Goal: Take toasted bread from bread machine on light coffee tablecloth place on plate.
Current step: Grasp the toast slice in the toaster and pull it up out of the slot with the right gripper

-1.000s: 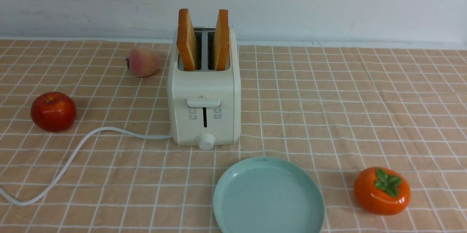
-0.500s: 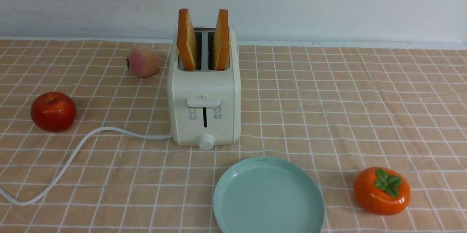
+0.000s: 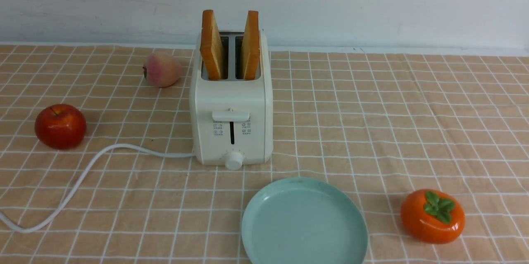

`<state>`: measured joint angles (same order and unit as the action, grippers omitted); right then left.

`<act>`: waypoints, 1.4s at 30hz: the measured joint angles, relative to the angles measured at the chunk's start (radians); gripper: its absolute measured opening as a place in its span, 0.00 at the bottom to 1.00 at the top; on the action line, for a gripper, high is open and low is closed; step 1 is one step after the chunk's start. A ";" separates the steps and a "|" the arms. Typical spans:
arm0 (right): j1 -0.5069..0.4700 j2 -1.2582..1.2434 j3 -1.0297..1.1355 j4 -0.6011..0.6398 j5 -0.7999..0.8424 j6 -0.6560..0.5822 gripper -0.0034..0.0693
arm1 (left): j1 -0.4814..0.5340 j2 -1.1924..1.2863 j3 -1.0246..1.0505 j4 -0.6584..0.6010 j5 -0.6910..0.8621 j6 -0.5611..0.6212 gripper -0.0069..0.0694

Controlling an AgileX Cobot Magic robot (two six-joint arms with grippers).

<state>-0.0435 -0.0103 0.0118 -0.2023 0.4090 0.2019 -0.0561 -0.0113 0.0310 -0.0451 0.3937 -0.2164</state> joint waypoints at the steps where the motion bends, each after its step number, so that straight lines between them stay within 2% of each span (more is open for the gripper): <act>1: 0.000 0.000 0.000 0.000 0.000 0.000 0.38 | 0.000 0.000 0.000 0.000 0.000 0.000 0.41; 25: 0.000 0.000 0.000 0.000 -0.004 0.000 0.38 | 0.000 0.000 0.000 0.000 -0.018 0.000 0.40; 31: 0.000 0.000 0.012 -0.002 -0.100 0.000 0.38 | 0.000 0.000 0.000 -0.010 -0.208 0.000 0.40; 34: 0.000 0.000 0.013 -0.020 -0.239 0.000 0.38 | 0.000 0.000 0.000 -0.011 -0.394 0.000 0.40; 38: 0.000 0.000 0.013 -0.045 -0.363 0.000 0.38 | 0.000 0.000 0.000 -0.012 -0.509 0.000 0.40; 42: 0.000 0.000 0.013 -0.057 -0.421 0.000 0.38 | 0.000 0.000 0.000 -0.012 -0.542 0.000 0.40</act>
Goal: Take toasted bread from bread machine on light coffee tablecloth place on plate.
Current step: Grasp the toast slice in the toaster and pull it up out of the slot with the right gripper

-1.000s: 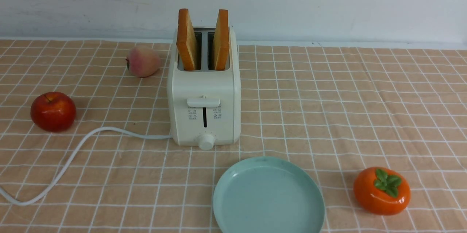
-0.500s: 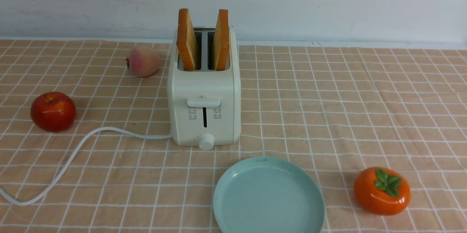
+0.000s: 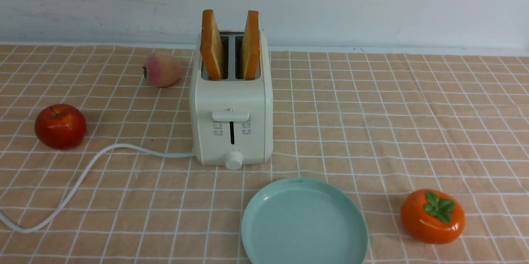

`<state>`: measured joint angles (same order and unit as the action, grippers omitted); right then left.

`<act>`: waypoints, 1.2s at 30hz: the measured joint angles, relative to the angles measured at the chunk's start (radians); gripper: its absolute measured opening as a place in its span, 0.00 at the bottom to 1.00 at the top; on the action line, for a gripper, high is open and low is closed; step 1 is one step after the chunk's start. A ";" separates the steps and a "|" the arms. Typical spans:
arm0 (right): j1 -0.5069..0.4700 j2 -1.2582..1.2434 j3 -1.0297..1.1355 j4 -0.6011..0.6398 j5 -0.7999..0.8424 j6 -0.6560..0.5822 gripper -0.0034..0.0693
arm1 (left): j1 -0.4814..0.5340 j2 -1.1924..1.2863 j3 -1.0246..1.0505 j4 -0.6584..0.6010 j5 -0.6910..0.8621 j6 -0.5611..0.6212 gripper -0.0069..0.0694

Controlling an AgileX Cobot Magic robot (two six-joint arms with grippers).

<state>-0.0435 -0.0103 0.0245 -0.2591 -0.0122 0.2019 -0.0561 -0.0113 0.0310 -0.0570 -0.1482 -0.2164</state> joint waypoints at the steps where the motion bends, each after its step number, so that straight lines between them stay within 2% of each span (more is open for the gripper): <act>1: 0.000 0.000 0.000 0.000 -0.011 0.000 0.38 | 0.001 0.000 0.000 0.000 -0.005 0.000 0.40; 3: 0.000 0.000 0.000 -0.003 -0.054 0.012 0.38 | 0.001 0.000 0.000 -0.002 -0.020 -0.002 0.40; 5: 0.000 0.000 0.000 0.019 -0.168 0.102 0.38 | 0.001 0.000 0.000 -0.029 -0.068 -0.044 0.40; 10: 0.000 0.000 -0.003 0.103 -0.463 0.330 0.38 | 0.001 0.000 0.000 -0.136 -0.299 -0.351 0.40; 13: 0.000 0.019 -0.074 0.124 -0.481 0.425 0.38 | 0.001 0.000 -0.015 -0.139 -0.403 -0.478 0.40; 16: 0.000 0.087 -0.230 0.115 -0.401 0.490 0.38 | 0.001 0.000 -0.118 -0.116 -0.364 -0.538 0.40; 19: 0.000 0.231 -0.487 0.057 -0.280 0.555 0.38 | 0.001 0.047 -0.352 -0.042 -0.224 -0.557 0.40; 22: 0.000 0.387 -0.735 -0.066 -0.192 0.617 0.38 | 0.001 0.149 -0.569 0.031 -0.044 -0.558 0.40; 23: 0.000 0.470 -0.857 -0.137 -0.151 0.654 0.38 | 0.001 0.215 -0.676 0.065 0.077 -0.559 0.40; 26: 0.000 0.604 -1.032 -0.298 -0.047 0.753 0.38 | 0.001 0.348 -0.835 0.116 0.314 -0.559 0.40; 27: 0.000 0.648 -1.075 -0.366 0.006 0.802 0.38 | 0.001 0.399 -0.879 0.130 0.403 -0.560 0.40; 28: 0.000 0.657 -1.082 -0.366 0.012 0.809 0.38 | 0.001 0.409 -0.886 0.133 0.403 -0.560 0.40; 29: 0.000 0.723 -1.119 -0.451 0.089 0.857 0.38 | 0.001 0.487 -0.930 0.149 0.548 -0.560 0.40; 31: 0.000 0.756 -1.123 -0.498 0.145 0.871 0.38 | 0.001 0.539 -0.945 0.162 0.622 -0.560 0.40; 32: 0.000 0.812 -1.120 -0.539 0.236 0.873 0.38 | 0.001 0.601 -0.948 0.181 0.696 -0.560 0.40; 34: 0.000 0.868 -1.112 -0.548 0.331 0.855 0.38 | 0.001 0.652 -0.939 0.197 0.756 -0.560 0.40; 36: 0.000 0.933 -1.101 -0.500 0.440 0.813 0.38 | 0.001 0.679 -0.925 0.204 0.779 -0.560 0.40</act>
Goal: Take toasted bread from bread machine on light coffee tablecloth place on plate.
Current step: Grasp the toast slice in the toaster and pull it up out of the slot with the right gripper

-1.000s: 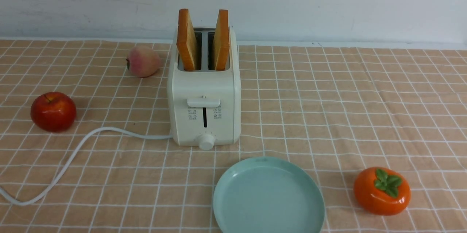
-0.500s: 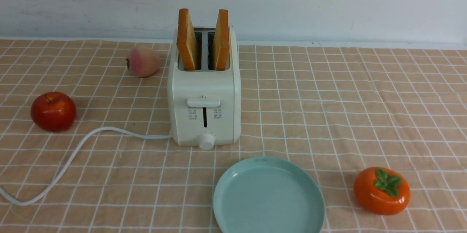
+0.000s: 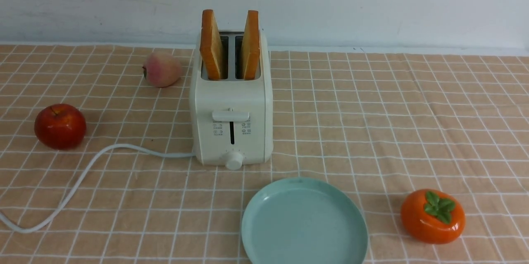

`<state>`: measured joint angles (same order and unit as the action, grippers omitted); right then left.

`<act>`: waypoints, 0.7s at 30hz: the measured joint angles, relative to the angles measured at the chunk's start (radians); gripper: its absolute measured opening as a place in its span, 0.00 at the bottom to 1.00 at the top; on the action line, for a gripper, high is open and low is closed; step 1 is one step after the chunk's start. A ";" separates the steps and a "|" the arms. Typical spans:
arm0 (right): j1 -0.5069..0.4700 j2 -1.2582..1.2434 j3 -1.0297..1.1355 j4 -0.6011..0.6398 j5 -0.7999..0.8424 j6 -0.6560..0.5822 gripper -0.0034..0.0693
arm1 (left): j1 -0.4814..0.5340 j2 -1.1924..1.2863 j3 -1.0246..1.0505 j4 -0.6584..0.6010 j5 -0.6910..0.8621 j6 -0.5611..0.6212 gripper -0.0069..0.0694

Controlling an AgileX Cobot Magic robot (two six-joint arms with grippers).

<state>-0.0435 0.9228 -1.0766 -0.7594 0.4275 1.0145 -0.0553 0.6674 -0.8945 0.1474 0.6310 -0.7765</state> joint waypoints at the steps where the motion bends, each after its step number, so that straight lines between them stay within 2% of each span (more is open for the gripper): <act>1: 0.000 0.034 0.001 0.049 0.053 -0.033 0.38 | 0.000 0.007 0.009 0.001 0.003 0.000 0.40; 3: 0.000 0.103 0.002 0.184 0.133 -0.120 0.38 | 0.000 0.010 0.026 0.000 0.001 0.000 0.40; 4: 0.000 0.103 0.002 0.202 0.140 -0.132 0.38 | 0.000 0.010 0.028 0.000 -0.002 0.000 0.40; 6: 0.000 0.202 0.002 0.510 0.213 -0.375 0.38 | 0.000 0.010 0.045 -0.010 -0.012 0.000 0.40; 7: 0.000 0.210 0.002 0.566 0.222 -0.397 0.38 | 0.000 0.010 0.047 -0.012 -0.012 0.000 0.40; 8: 0.007 0.264 0.002 0.759 0.248 -0.592 0.38 | 0.000 0.010 0.050 -0.026 -0.011 0.000 0.40; 9: 0.011 0.277 0.002 0.818 0.250 -0.619 0.38 | 0.000 0.010 0.050 -0.026 -0.011 0.000 0.40; 10: 0.024 0.306 0.002 0.952 0.257 -0.754 0.38 | 0.000 0.011 0.050 -0.033 -0.012 0.000 0.40; 11: 0.055 0.340 0.002 1.150 0.247 -0.974 0.38 | 0.000 0.012 0.050 -0.042 -0.012 0.000 0.40; 15: 0.167 0.400 0.002 1.611 0.122 -1.419 0.38 | 0.000 0.012 0.050 -0.049 -0.009 0.000 0.40; 16: 0.196 0.413 -0.002 1.705 0.085 -1.536 0.38 | 0.000 0.012 0.050 -0.051 -0.004 0.000 0.40; 17: 0.212 0.416 -0.004 1.750 0.079 -1.560 0.38 | 0.000 0.012 0.050 -0.051 -0.002 0.000 0.40; 18: 0.281 0.462 -0.038 1.930 0.047 -1.777 0.38 | 0.000 0.012 0.050 -0.055 0.016 0.000 0.40; 21: 0.376 0.547 -0.133 2.099 0.061 -2.005 0.38 | 0.000 0.012 0.050 -0.061 0.052 0.000 0.40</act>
<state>0.3328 1.4697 -1.2093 1.3392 0.4885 -0.9908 -0.0553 0.6790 -0.8448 0.0868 0.6827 -0.7765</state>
